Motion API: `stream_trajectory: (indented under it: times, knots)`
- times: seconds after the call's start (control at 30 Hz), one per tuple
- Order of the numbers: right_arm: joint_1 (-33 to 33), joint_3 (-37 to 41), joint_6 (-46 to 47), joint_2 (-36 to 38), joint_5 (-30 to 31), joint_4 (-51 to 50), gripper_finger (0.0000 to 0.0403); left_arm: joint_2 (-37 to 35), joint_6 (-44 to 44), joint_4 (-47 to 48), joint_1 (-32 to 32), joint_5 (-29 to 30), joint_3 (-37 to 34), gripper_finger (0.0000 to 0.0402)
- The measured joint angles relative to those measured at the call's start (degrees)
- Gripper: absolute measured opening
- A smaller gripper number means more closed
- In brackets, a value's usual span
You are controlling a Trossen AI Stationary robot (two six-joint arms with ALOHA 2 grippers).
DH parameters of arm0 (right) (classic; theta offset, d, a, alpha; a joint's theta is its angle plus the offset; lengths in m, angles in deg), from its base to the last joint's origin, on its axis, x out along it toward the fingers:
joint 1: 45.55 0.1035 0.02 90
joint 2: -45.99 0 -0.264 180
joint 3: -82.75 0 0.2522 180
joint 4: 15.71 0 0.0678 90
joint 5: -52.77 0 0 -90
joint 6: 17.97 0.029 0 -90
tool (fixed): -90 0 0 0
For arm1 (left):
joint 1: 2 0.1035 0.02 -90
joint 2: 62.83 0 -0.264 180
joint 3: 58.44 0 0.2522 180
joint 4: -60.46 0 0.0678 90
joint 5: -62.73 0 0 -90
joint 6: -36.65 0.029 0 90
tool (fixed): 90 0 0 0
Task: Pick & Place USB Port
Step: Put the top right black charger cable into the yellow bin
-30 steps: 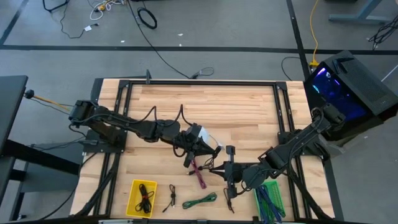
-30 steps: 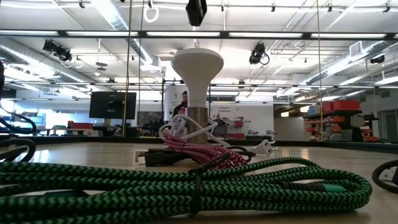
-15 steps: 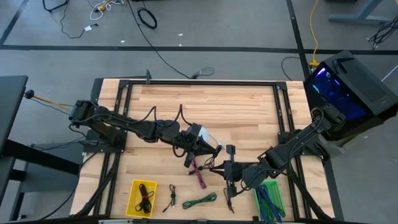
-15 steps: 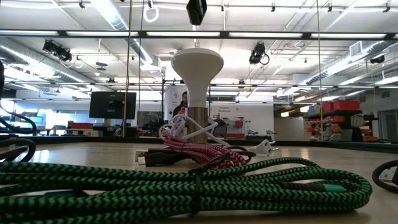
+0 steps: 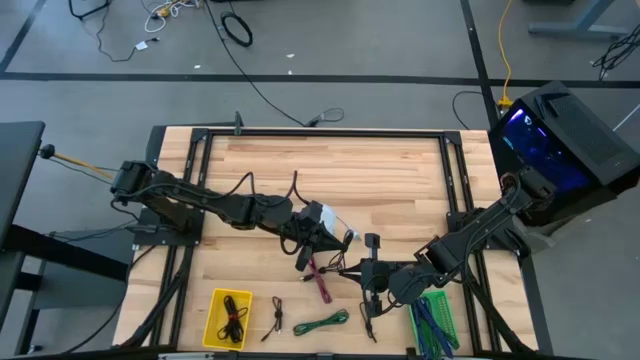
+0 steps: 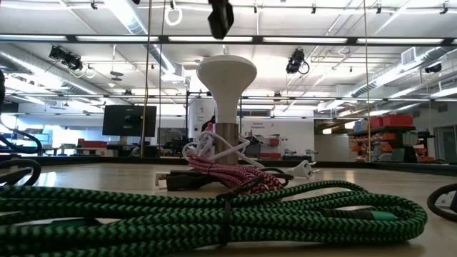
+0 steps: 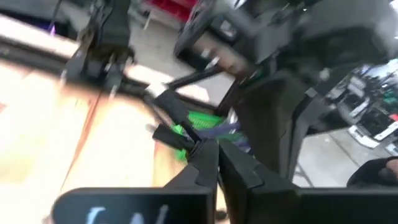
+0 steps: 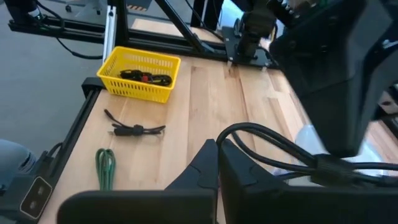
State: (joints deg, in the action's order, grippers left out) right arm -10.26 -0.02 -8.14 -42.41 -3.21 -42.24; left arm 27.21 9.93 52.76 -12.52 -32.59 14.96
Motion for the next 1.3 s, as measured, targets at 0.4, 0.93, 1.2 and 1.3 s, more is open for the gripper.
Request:
stream_trajectory:
  times: [0.4,0.93,1.2,1.3]
  knots:
    - [0.0,0.0,1.9,0.0,1.3,-2.0,0.0000,0.0,-3.7,2.5,1.5,0.4,0.0,0.0148]
    - [0.4,0.0,1.5,0.0,1.3,-1.8,0.0000,0.0,-8.6,-3.1,3.1,-4.9,0.0,0.0184]
    - [0.4,0.0,1.7,0.0,1.5,-1.7,0.0000,0.0,-7.7,0.4,2.8,-1.3,0.0,0.0184]
    - [0.4,0.0,1.7,0.0,1.5,-1.3,0.0000,0.0,-7.5,0.4,3.0,-0.5,0.0,0.0184]
